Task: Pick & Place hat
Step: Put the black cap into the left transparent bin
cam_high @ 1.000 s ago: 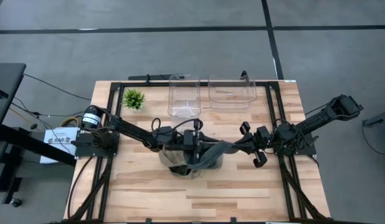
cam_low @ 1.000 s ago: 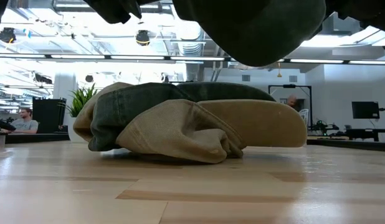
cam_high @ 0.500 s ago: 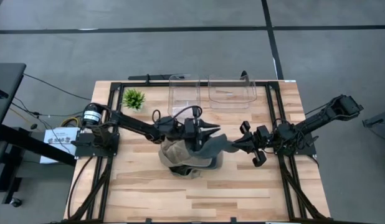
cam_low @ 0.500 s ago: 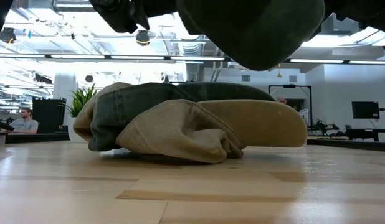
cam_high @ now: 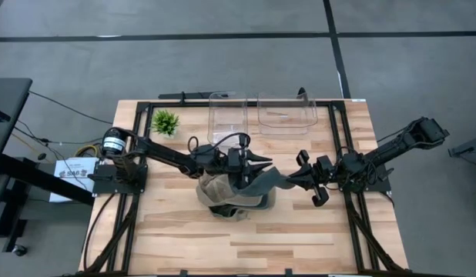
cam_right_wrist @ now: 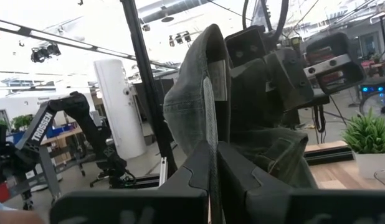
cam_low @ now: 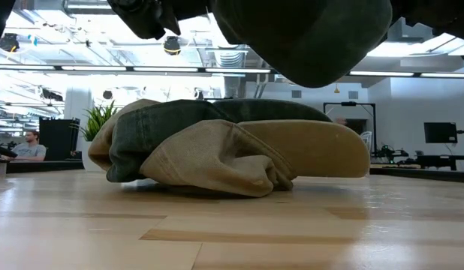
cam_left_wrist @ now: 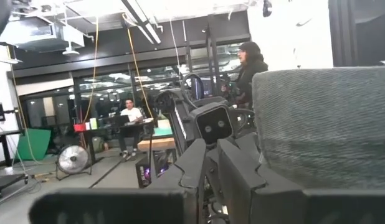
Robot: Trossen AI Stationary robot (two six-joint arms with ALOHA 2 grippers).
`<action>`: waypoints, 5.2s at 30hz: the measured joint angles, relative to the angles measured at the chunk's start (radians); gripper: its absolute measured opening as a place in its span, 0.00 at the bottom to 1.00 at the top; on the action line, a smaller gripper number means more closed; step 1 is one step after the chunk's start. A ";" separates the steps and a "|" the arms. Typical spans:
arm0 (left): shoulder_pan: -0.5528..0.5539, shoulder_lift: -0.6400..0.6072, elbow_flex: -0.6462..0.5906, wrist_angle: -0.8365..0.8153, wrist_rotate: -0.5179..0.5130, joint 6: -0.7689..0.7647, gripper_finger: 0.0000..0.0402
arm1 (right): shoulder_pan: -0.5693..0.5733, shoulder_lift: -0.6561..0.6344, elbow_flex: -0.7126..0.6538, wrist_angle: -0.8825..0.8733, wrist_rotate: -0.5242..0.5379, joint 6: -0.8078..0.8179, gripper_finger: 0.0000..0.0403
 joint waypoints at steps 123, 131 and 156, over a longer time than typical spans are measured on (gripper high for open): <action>0.217 -0.173 0.000 -0.382 0.002 0.049 0.23 | 0.000 0.000 0.003 -0.009 0.000 -0.009 0.02; 0.217 -0.357 -0.001 -0.680 0.002 0.050 0.23 | 0.000 0.000 0.003 -0.009 0.000 -0.009 0.02; 0.092 -0.775 -0.155 -1.240 0.182 -0.142 0.23 | 0.000 0.000 0.003 -0.009 0.000 -0.009 0.02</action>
